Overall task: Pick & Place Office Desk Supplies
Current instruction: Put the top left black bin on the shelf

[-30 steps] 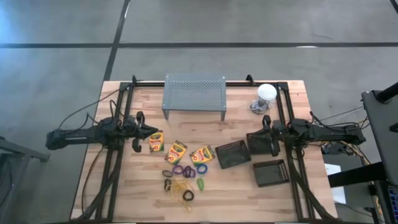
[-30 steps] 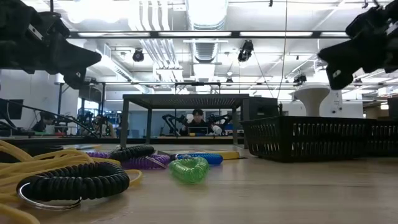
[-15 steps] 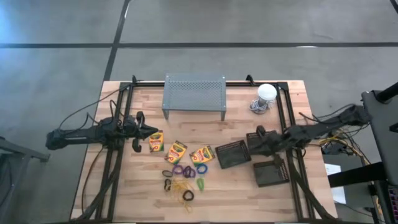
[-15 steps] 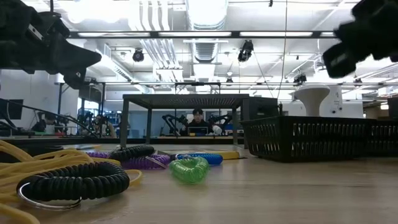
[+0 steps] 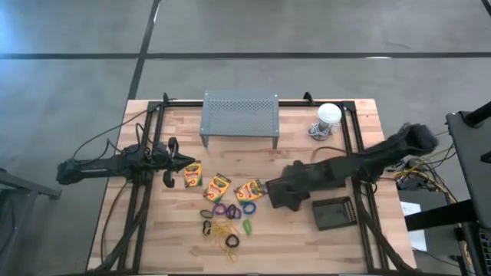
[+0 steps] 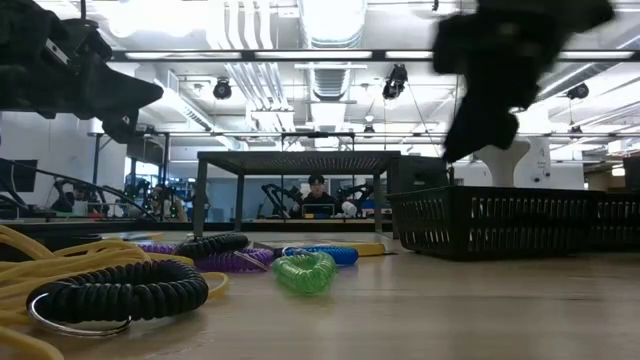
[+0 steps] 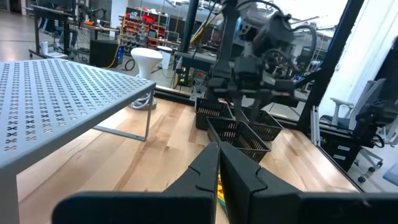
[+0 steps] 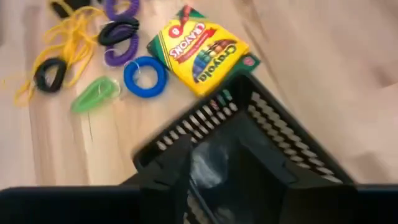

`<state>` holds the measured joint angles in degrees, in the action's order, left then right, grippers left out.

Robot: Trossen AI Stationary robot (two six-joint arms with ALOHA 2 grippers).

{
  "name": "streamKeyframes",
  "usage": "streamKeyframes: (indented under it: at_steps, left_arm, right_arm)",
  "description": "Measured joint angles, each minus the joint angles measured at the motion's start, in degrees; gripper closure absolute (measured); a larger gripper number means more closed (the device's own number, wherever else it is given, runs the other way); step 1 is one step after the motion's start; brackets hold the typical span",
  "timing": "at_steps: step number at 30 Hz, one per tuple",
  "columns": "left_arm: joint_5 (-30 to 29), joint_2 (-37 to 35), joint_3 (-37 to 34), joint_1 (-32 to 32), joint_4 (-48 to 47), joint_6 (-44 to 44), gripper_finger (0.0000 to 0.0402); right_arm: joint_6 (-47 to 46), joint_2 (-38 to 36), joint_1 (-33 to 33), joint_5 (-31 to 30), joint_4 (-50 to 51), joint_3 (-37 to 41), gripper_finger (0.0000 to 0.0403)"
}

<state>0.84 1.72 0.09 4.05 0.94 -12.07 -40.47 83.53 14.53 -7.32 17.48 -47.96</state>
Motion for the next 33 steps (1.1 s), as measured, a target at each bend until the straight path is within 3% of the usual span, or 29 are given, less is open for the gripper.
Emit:
streamKeyframes:
  at_steps: [6,12,17,23,26,30,33]
  left_arm:
    - [0.0,0.0,-0.01,0.02,-0.01,-0.01,0.0381]
    - [0.0,0.0,0.01,0.0,0.0,0.0,0.0381]
    - [-0.01,0.0,0.0,0.0,0.0,0.0,0.0381]
    - [0.0,0.0,0.01,0.0,0.01,0.01,0.0381]
    - [0.0,0.0,0.01,0.01,0.01,-0.01,0.0381]
    - [0.0,0.0,0.01,0.0,-0.01,-0.01,0.0381]
    - [0.0,0.0,-0.01,0.02,-0.01,0.01,0.0381]
  right_arm:
    - [-8.45,17.07,-2.38,7.51,16.76,-19.02,0.0205]
    - [-10.16,29.27,-2.55,7.31,33.65,-35.15,0.0196]
    - [-8.55,35.75,-2.6,7.13,38.94,-43.59,0.0237]
    - [-7.26,39.39,-2.6,7.25,44.54,-48.8,0.0338]
    - [-5.37,39.67,-2.6,10.11,47.32,-51.8,0.0383]
    - [-1.79,37.79,-2.27,16.94,52.35,-57.26,0.0389]
    - [4.27,35.52,-1.55,18.53,57.61,-63.65,0.0389]
